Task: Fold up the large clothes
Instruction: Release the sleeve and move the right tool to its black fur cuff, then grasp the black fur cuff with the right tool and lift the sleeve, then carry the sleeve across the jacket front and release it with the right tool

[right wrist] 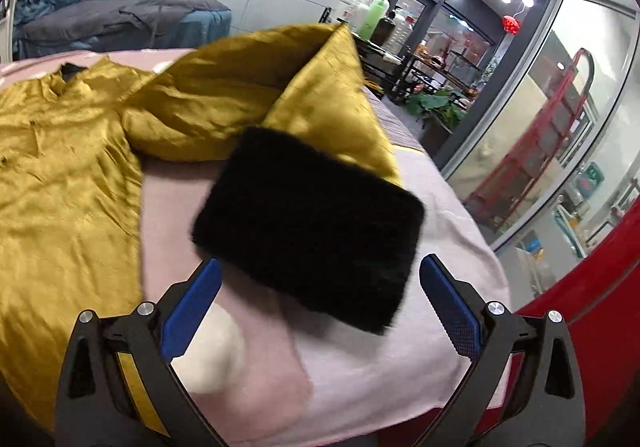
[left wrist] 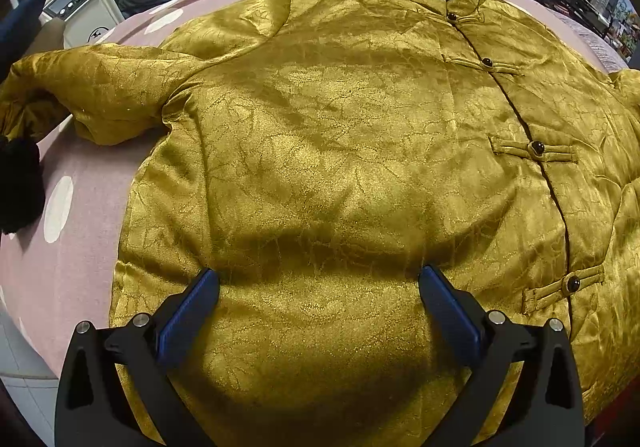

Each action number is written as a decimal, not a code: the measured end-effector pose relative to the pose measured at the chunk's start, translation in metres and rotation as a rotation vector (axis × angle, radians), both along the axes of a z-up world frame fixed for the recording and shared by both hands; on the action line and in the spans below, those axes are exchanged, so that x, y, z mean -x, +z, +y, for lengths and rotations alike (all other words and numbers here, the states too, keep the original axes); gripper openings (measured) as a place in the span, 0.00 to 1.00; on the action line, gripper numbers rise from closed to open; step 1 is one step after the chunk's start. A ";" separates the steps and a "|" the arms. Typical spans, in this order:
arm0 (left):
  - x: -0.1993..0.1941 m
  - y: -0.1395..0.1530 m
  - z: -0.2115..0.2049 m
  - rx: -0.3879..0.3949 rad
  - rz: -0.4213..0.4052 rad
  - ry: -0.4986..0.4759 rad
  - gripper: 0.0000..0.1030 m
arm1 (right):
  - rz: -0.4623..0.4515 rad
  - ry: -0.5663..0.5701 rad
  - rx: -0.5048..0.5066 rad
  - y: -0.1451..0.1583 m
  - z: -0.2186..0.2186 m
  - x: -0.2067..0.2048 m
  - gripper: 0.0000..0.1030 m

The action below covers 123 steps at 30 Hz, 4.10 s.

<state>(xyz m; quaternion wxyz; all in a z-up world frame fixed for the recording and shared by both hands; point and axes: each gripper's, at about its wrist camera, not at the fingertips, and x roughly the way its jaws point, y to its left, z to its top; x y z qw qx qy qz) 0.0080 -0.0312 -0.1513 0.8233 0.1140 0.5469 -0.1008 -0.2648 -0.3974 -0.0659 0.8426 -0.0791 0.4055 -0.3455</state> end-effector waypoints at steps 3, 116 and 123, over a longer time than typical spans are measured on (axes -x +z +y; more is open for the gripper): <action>-0.001 0.000 0.000 -0.001 0.007 0.000 0.95 | 0.069 0.030 0.062 -0.014 -0.004 0.001 0.85; 0.016 0.020 0.043 0.134 0.014 -0.001 0.94 | 0.036 0.812 -0.196 -0.032 0.314 -0.250 0.85; 0.021 0.023 0.044 0.096 0.003 -0.042 0.94 | -0.009 0.790 -0.212 -0.025 0.295 -0.212 0.85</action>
